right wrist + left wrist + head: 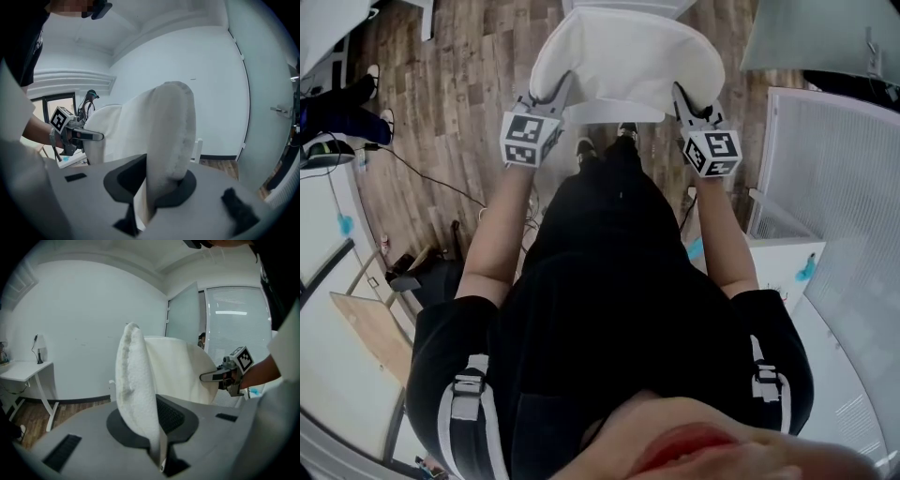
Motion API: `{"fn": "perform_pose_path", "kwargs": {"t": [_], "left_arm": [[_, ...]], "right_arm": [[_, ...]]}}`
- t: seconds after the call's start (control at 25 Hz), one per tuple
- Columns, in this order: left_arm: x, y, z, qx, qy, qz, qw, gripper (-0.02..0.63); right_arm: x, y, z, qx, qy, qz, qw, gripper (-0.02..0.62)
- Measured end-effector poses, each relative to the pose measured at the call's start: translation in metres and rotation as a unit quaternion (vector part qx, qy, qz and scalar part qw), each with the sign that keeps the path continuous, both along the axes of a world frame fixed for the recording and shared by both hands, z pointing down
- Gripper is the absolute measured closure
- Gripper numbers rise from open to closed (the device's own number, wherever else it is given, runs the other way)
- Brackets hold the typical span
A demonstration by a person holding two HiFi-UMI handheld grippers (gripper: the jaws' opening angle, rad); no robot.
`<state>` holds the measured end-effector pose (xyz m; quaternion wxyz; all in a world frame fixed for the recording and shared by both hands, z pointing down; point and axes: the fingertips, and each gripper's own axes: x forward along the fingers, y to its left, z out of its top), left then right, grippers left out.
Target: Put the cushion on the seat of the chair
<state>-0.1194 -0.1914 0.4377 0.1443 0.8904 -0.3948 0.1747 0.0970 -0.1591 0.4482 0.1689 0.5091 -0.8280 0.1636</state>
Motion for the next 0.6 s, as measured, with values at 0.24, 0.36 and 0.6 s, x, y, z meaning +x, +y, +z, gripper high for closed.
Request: {"fn": "perform_pose_path", "kwargs": {"t": [0.24,0.36,0.6], "left_arm": [[0.009,-0.022,0.088,-0.082,-0.009,-0.015,0.9965,0.554],[0.013,-0.033,0.146,-0.129,-0.016,-0.024,0.9912,0.554],[0.017,-0.043,0.247,-0.211,-0.027,-0.036,0.9765,0.554]], "right_arm": [[0.012,-0.027,0.082,-0.065,0.001,-0.02,0.998,0.538],[0.015,-0.037,0.137,-0.106,0.002,-0.026,0.994,0.538],[0.019,-0.047,0.244,-0.171,-0.01,-0.025,0.985,0.538]]}}
